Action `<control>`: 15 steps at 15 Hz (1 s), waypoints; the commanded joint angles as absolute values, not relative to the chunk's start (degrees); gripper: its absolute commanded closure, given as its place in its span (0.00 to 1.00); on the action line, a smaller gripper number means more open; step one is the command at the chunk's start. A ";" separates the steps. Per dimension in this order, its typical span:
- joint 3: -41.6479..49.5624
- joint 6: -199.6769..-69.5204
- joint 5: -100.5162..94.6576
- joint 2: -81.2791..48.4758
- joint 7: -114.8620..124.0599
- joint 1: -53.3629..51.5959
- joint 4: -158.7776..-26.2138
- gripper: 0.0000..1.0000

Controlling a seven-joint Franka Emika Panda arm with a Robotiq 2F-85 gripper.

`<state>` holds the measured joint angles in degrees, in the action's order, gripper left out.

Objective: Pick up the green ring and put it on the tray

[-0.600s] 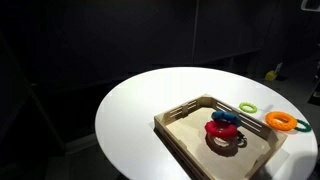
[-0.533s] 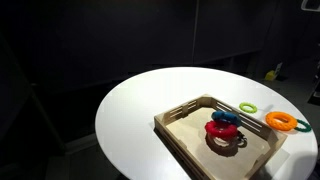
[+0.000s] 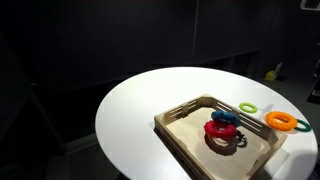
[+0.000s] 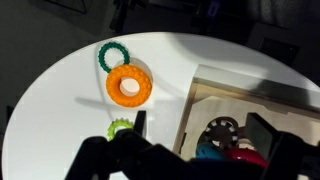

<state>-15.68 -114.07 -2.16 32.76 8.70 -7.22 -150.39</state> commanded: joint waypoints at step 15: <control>-7.10 -119.47 -2.53 16.28 15.88 0.04 -138.89 0.00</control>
<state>-8.21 -117.39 -2.17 19.99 12.57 -0.88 -140.71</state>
